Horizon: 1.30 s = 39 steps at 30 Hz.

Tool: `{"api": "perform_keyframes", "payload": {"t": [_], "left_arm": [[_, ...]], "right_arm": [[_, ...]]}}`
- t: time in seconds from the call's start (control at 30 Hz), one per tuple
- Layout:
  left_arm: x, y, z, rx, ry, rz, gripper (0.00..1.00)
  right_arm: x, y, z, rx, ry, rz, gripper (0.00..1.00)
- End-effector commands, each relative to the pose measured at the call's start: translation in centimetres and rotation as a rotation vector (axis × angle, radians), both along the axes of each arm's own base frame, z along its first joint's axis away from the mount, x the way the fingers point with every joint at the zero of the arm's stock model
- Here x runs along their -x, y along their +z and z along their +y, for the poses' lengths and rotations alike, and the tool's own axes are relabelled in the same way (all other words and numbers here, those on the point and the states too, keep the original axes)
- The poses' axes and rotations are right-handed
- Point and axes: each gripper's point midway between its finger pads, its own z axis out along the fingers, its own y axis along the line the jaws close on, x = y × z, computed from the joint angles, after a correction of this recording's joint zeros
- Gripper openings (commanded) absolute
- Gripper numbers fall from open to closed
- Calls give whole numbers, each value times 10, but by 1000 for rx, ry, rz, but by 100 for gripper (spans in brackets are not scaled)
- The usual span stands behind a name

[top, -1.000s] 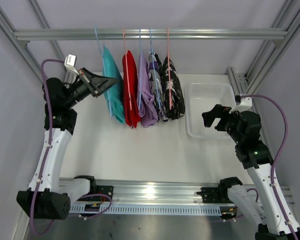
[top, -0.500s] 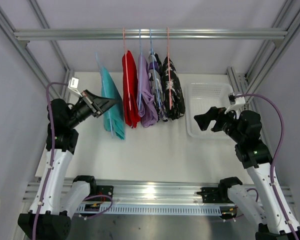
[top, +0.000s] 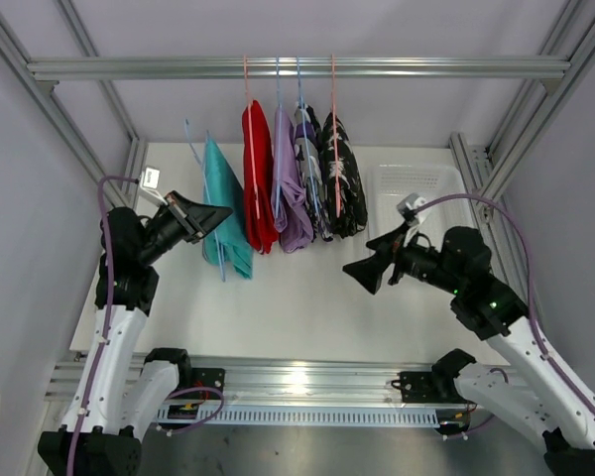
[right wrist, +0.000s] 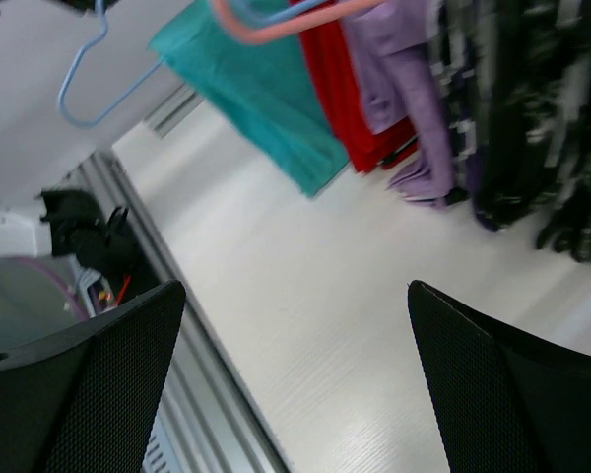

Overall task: Remove the trousers from the hanger
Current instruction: Pick up the hanger from the clothesline, then remove the trousers from the hanger.

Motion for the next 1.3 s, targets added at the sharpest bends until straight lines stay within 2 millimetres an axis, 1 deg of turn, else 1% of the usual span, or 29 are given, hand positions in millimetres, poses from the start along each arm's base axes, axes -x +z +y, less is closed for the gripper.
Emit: {"api": "perform_keyframes", "payload": {"t": [0.0,0.03,0.07,0.1,0.13,0.17,0.2,0.27,0.3,0.33,0.4,0.43,0.5,0.53,0.57,0.6,0.63,0.67,0.7,0.77,0.83,0.87,0.9,0.93,0.97,1.0,1.07,1.13,1.27], "left_arm": [[-7,21,8,-85,50,-187,0],[-9,20,10,-93,59,-188,0],[-10,19,10,-97,62,-186,0],[-11,16,10,-97,58,-179,0],[-12,15,9,-98,49,-176,0],[-12,14,9,-98,47,-174,0],[-13,13,8,-98,44,-171,0],[-14,6,9,-105,45,-161,0],[-13,8,9,-108,44,-170,0],[-13,7,9,-109,44,-169,0],[-12,5,9,-112,42,-165,0],[-12,3,10,-113,42,-163,0],[-12,1,10,-114,41,-157,0],[-12,1,10,-114,41,-157,0],[-11,0,10,-111,40,-155,0],[-10,0,10,-110,38,-154,0],[-13,0,15,-111,58,-153,0],[-13,0,18,-111,67,-153,0],[-14,-1,18,-110,70,-150,0],[-14,-1,19,-108,72,-150,0],[-14,-3,20,-104,75,-147,0],[-13,-2,21,-103,77,-149,0],[-14,-4,21,-102,77,-145,0],[-13,1,21,-102,79,-157,0],[-13,-3,21,-102,77,-150,1],[-13,-3,21,-102,78,-148,0],[-13,-4,22,-102,78,-148,0],[-13,-5,21,-101,75,-144,0],[-11,-6,20,-94,63,-148,0]], "right_arm": [[10,7,27,26,98,-48,99],[9,6,33,35,96,-57,99],[20,-1,49,58,149,-51,99],[22,-3,57,83,165,-71,99],[17,-2,61,103,128,-93,99],[19,-4,68,124,132,-108,99],[29,-12,86,160,178,-130,99],[29,-18,101,202,168,-161,100],[22,-22,104,232,119,-176,99],[27,-32,121,256,148,-186,99],[27,-31,137,260,155,-196,99],[28,-38,152,267,175,-193,100],[26,-29,168,238,175,-210,99],[24,-37,177,250,180,-205,100],[22,-37,182,247,178,-207,99],[19,-31,188,230,171,-218,99],[13,-33,191,238,149,-217,99],[9,-43,196,273,151,-224,99],[4,-30,205,234,135,-248,99],[-5,-36,213,242,102,-254,99],[-13,-27,222,212,74,-280,99],[-18,-26,224,212,55,-284,100],[-22,-33,231,222,48,-286,99],[-26,-24,236,204,32,-293,99],[-31,-24,238,207,13,-298,99],[-36,-32,244,220,-1,-299,99],[-42,-26,251,206,-11,-308,99],[-47,-30,259,200,-5,-299,99],[-56,-25,269,160,10,-282,99]]}}
